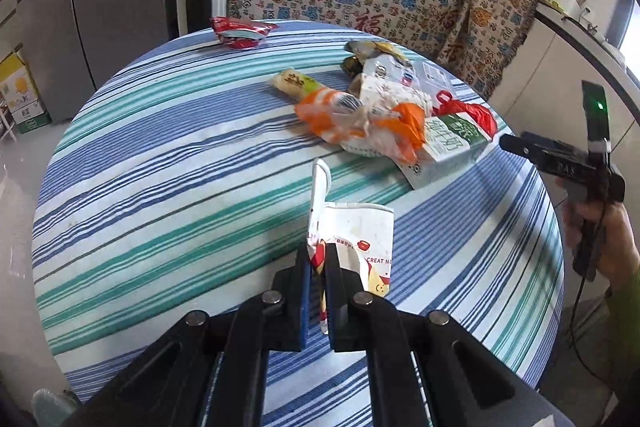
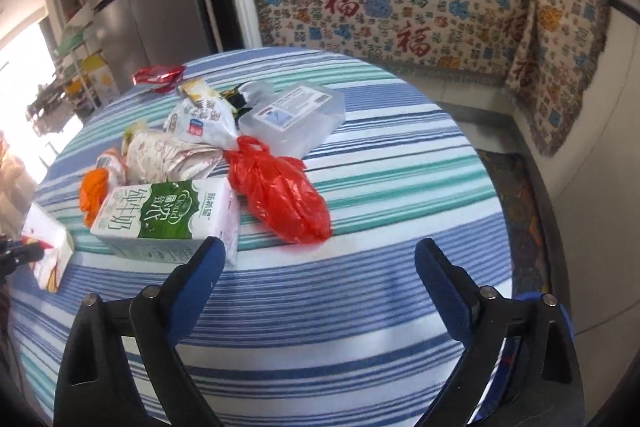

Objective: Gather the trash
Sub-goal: 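Grasp the white paper cup with the left tool while the right tool grasps the red bag, then carry the paper cup and red bag to the blue wastebasket and release both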

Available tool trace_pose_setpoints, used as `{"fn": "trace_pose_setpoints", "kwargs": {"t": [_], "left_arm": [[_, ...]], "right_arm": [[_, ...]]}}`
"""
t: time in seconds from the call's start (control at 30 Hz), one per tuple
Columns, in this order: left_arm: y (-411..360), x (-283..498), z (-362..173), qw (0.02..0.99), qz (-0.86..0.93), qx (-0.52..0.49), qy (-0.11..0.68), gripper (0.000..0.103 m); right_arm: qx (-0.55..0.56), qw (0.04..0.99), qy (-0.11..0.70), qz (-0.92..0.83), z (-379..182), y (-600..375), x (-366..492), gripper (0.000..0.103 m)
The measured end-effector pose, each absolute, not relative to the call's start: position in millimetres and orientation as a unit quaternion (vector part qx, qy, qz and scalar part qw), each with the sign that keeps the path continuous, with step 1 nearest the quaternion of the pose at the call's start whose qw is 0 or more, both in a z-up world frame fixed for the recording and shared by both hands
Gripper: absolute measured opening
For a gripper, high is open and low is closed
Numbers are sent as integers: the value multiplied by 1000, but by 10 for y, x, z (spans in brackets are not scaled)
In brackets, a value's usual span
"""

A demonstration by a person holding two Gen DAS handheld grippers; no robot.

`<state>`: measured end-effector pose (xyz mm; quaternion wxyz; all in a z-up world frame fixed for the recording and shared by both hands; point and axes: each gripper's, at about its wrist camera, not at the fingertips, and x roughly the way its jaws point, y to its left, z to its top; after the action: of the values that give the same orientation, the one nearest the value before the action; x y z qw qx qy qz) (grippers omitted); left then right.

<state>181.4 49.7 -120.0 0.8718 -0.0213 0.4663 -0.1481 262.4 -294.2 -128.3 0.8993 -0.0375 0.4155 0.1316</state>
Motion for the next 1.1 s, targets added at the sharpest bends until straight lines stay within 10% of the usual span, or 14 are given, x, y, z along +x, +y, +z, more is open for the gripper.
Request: {"fn": "trace_pose_setpoints", "kwargs": {"t": [0.23, 0.33, 0.4, 0.7, 0.93, 1.1], "left_arm": [[308, 1796, -1269, 865, -161, 5, 475, 6], [278, 1771, -1287, 866, -155, 10, 475, 6], [277, 1759, -1280, 867, -154, 4, 474, 6], [219, 1662, -1293, 875, -140, 0, 464, 8], [166, 1615, -1287, 870, -150, 2, 469, 26], [139, 1599, -1263, 869, -151, 10, 471, 26]], "right_arm": [[-80, 893, 412, 165, -1395, -2806, 2849, 68], [-79, 884, 419, 193, -1438, -2731, 2850, 26], [-65, 884, 425, 183, -1420, -2750, 2797, 23], [12, 868, 474, 146, -1246, -3137, 2160, 23], [-15, 874, 457, 163, -1197, -3098, 2008, 54], [-32, 875, 449, 179, -1145, -3011, 2023, 57]]}}
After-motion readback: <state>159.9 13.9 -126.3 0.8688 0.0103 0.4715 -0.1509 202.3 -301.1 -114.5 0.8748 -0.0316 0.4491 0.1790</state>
